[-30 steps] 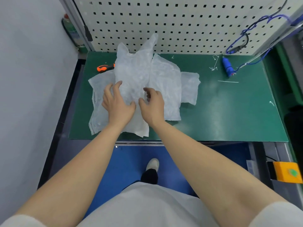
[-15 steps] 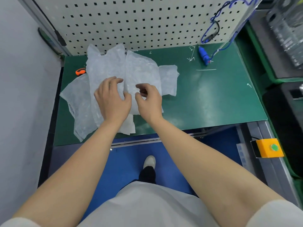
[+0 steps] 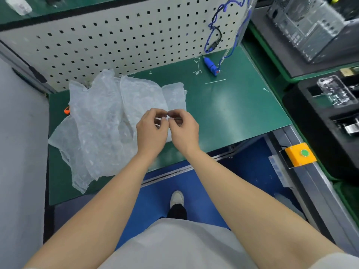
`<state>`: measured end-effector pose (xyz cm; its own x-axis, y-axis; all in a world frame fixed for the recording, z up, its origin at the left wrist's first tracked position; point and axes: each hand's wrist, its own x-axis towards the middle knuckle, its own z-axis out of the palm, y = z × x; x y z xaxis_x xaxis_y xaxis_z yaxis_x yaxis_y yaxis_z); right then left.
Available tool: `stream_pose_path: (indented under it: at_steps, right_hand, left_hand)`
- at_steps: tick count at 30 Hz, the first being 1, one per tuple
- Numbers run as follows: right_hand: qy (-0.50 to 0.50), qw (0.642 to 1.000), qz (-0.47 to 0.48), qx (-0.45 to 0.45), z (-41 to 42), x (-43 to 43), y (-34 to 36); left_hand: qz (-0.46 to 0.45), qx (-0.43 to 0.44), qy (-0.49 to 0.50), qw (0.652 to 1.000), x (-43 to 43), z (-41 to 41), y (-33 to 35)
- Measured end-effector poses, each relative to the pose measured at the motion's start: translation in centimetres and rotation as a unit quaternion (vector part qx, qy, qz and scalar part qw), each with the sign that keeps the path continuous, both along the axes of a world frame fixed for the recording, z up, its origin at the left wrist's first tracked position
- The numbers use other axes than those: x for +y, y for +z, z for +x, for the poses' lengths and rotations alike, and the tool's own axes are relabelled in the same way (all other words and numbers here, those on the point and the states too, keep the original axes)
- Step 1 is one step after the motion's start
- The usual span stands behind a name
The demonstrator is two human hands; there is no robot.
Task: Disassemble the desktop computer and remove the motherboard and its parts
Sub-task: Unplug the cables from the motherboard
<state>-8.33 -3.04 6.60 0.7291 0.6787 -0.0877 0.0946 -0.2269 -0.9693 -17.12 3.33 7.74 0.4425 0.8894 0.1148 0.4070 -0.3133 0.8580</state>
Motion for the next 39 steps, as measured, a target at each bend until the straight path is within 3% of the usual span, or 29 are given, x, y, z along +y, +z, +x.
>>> stream_pose_path:
  at_steps: [5, 10, 14, 21, 27, 39]
  right_hand:
    - [-0.106, 0.994, -0.011, 0.002, 4.6, -7.2, -0.1]
    - [-0.246, 0.969, -0.014, -0.002, 8.7, -18.0, -0.2]
    - [-0.366, 0.93, -0.034, -0.014, 10.6, -28.5, 0.2]
    - [-0.531, 0.845, -0.057, -0.034, 10.1, -47.1, 1.9]
    - [-0.596, 0.801, -0.049, -0.019, 8.9, -58.6, 3.6]
    - [-0.624, 0.778, 0.014, -0.073, 16.1, -68.2, 9.3]
  left_hand:
    - [-0.044, 0.002, -0.116, 0.992, -4.9, 6.2, -0.4]
    - [-0.041, 0.01, -0.277, 0.96, -13.3, 12.8, -0.7]
    - [-0.041, 0.01, -0.4, 0.915, -22.5, 17.4, -0.5]
    - [-0.012, 0.001, -0.589, 0.808, -39.9, 21.5, 0.5]
    - [-0.004, -0.008, -0.647, 0.763, -51.4, 22.5, 2.0]
    - [0.028, -0.072, -0.661, 0.747, -60.0, 30.0, 7.6]
